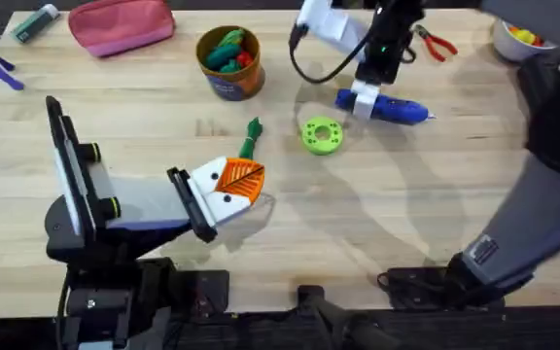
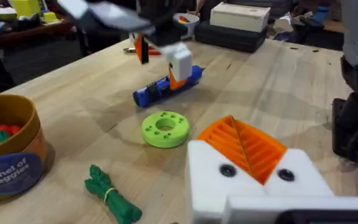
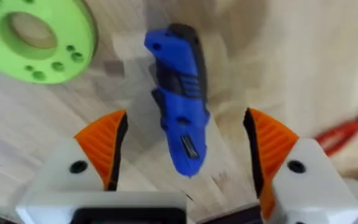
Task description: Pick up the gripper from the table and insert it into the empty holder that is missing its gripper. Then pick up a screw, insert it into the mounting hole, and use the screwdriver to tighten it. Finally, clean up the table by picking up the vegetable and placing it into the bucket.
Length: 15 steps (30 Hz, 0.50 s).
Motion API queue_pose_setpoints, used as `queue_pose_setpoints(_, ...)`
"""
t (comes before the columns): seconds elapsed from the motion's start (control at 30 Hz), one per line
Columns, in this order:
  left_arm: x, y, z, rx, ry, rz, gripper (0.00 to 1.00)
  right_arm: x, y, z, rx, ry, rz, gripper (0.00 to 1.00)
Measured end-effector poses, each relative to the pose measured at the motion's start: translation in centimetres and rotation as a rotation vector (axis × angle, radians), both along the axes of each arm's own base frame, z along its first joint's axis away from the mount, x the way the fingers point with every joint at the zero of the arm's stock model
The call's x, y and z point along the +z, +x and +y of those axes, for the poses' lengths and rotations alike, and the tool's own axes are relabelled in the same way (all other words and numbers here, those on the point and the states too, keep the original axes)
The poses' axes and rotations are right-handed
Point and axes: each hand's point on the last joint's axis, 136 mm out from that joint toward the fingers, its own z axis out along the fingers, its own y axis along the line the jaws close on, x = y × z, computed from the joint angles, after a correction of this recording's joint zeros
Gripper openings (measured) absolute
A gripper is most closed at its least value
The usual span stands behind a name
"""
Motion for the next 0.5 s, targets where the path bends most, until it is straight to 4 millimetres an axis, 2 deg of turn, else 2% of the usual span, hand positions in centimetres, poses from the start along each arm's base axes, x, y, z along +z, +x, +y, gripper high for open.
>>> queue_pose_setpoints(0.13,0.0,0.0,0.0,0.0,0.0,0.0,0.018,4.6,0.1,1.0,-0.019,0.06,-0.116,0.992)
queue_pose_setpoints(0.3,0.0,0.0,0.0,0.0,0.0,0.0,0.018,10.9,-0.3,2.9,-0.042,0.226,-0.25,0.991)
queue_pose_setpoints(0.5,0.0,0.0,0.0,0.0,0.0,0.0,0.018,19.9,-2.1,5.4,-0.079,0.499,-0.409,0.991)
